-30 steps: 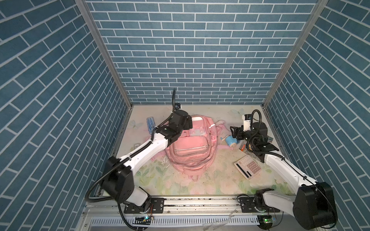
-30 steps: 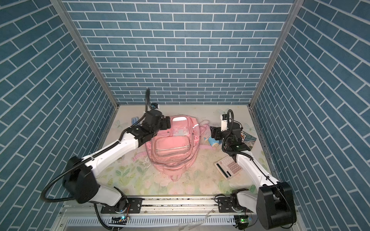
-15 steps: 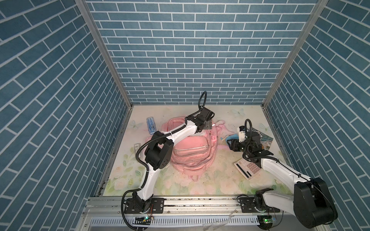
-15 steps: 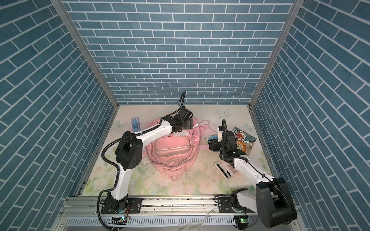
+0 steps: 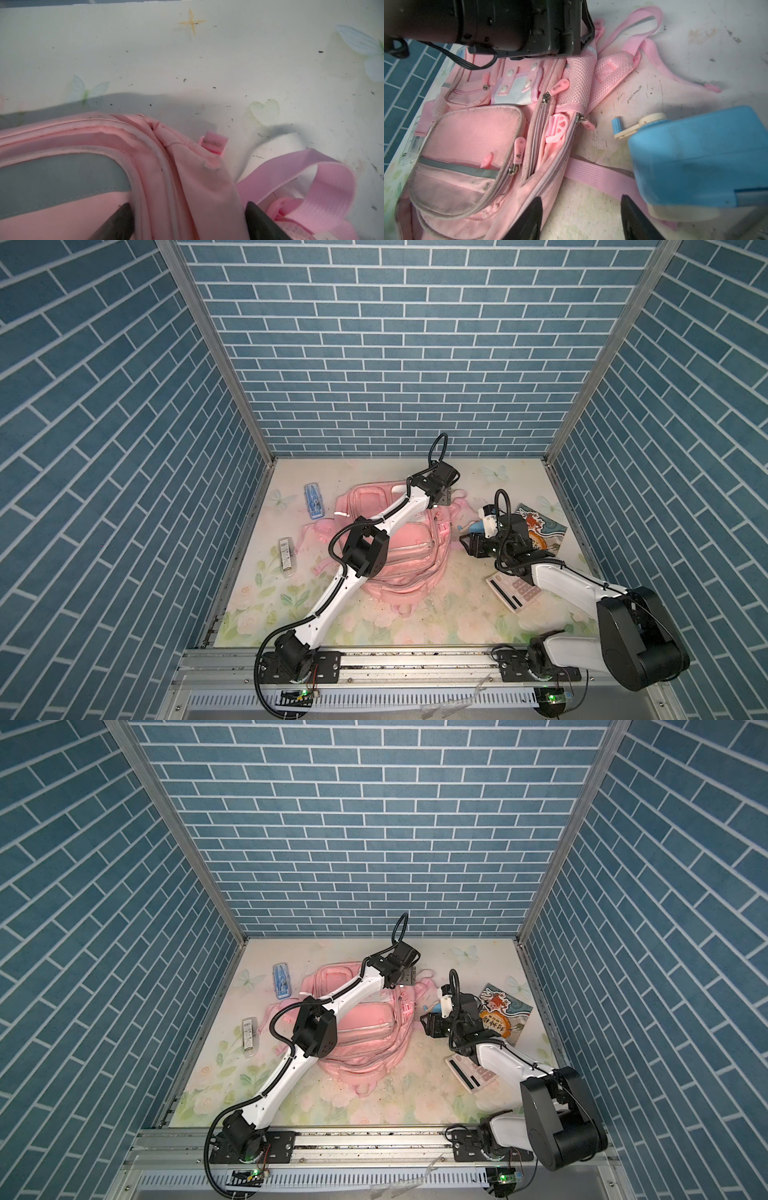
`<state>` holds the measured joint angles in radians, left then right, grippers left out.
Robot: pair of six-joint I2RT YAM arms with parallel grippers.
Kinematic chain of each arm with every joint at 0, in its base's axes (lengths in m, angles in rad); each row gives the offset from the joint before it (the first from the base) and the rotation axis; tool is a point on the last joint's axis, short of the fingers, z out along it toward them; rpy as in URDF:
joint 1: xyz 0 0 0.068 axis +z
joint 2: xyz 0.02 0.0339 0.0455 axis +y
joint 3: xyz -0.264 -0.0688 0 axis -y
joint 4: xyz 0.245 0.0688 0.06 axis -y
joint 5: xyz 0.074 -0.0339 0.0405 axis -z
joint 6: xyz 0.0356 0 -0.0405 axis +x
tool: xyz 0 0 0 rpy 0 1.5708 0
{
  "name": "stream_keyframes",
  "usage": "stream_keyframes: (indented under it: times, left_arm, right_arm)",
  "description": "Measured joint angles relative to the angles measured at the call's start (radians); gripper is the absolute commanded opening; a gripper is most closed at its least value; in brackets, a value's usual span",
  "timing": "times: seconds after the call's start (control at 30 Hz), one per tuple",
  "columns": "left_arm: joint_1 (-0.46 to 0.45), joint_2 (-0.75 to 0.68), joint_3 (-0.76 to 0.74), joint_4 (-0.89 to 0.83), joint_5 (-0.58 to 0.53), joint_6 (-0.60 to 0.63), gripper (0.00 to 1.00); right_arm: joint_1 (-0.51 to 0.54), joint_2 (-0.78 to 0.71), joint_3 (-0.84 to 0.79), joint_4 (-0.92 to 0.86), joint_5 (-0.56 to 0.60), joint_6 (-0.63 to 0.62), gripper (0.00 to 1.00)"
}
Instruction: Pack the student bag
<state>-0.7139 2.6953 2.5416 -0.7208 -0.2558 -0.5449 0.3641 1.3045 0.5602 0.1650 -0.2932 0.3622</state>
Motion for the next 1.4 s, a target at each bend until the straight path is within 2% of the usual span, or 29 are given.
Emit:
stream_keyframes:
  times: [0.17,0.3,0.5,0.8,1.0,1.03,1.1,1.2,1.33,1.4]
  left_arm:
    - [0.003,-0.005,-0.016,-0.001,0.001,0.007,0.68]
    - [0.008,-0.005,-0.012,-0.014,0.013,0.017,0.51]
    - [0.013,-0.005,-0.008,-0.032,0.023,0.024,0.34]
    - [0.014,-0.034,-0.039,-0.029,0.053,0.048,0.15]
    - [0.002,-0.063,-0.06,-0.052,0.121,0.113,0.17]
    - [-0.002,-0.067,-0.061,-0.063,0.131,0.123,0.22]
    - [-0.011,-0.072,-0.061,-0.084,0.146,0.143,0.49]
    - [-0.022,-0.081,-0.061,-0.116,0.153,0.159,0.65]
    - [-0.03,-0.124,-0.088,-0.153,0.14,0.162,0.75]
    - [-0.032,-0.172,-0.132,-0.158,0.136,0.159,0.75]
  right_arm:
    - [0.0,-0.003,-0.006,0.033,-0.005,-0.002,0.61]
    - [0.0,-0.011,-0.024,0.046,-0.01,-0.003,0.6]
    - [0.0,-0.031,-0.037,0.045,-0.011,-0.003,0.59]
    - [0.0,-0.082,-0.058,0.042,-0.015,-0.003,0.57]
    - [0.0,-0.09,-0.075,0.039,-0.023,-0.003,0.56]
    - [0.0,-0.091,-0.076,0.037,-0.025,-0.003,0.56]
    - [0.0,-0.091,-0.076,0.037,-0.026,-0.003,0.56]
    - [0.0,-0.091,-0.076,0.035,-0.026,-0.003,0.56]
    - [0.0,-0.092,-0.076,0.03,-0.024,-0.003,0.56]
    - [0.0,-0.095,-0.076,0.026,-0.018,-0.004,0.56]
